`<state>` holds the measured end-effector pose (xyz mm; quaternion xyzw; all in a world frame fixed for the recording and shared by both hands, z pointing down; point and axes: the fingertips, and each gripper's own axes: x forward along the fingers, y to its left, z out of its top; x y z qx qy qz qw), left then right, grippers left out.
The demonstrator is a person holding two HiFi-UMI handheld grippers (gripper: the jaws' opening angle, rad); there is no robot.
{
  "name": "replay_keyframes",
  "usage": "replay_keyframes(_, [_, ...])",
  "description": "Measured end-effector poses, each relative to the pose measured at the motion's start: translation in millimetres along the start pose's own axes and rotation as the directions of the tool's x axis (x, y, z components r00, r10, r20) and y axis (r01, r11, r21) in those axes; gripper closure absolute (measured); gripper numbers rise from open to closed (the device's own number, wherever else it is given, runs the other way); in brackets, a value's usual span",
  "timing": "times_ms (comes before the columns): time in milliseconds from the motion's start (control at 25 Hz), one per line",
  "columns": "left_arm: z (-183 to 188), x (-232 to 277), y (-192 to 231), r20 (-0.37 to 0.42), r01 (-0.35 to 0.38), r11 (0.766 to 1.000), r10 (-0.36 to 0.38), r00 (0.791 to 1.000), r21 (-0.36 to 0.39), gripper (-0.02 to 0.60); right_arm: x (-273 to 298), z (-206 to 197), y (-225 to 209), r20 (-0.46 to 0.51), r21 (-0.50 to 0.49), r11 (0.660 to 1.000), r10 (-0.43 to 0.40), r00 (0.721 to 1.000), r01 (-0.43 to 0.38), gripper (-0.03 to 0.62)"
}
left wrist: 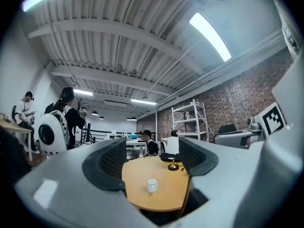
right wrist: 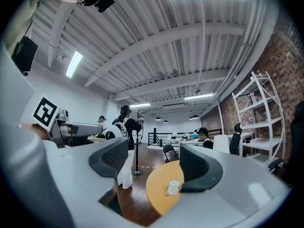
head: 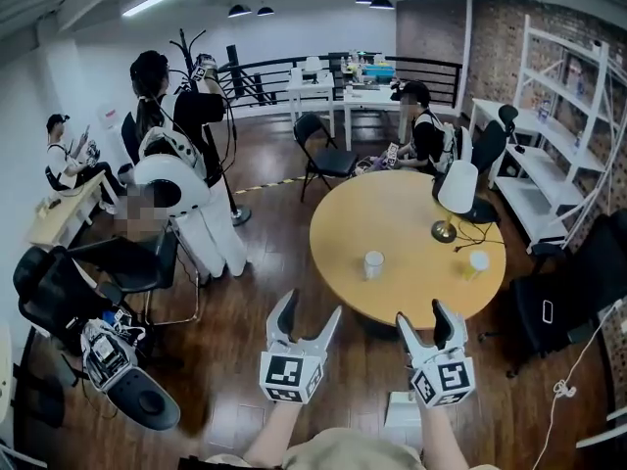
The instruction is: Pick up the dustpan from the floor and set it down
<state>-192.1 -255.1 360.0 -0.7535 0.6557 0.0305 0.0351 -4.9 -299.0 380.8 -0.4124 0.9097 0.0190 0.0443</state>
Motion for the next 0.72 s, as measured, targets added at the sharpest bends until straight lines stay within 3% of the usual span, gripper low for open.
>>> replay_keyframes(360, [-8, -16, 16, -0.018, -0.042, 0.999, 0.042, 0.999, 0.013, 0.256, 12, 10, 7, 0.05, 0.02, 1.0, 0.007, 0.999, -0.008, 0.27])
replay_keyframes(720, [-14, -37, 39, -0.02, -0.074, 0.997, 0.075, 0.997, 0.012, 0.256, 27, -27, 44, -0.019, 0.05, 0.997, 0.063, 0.998, -0.062, 0.272])
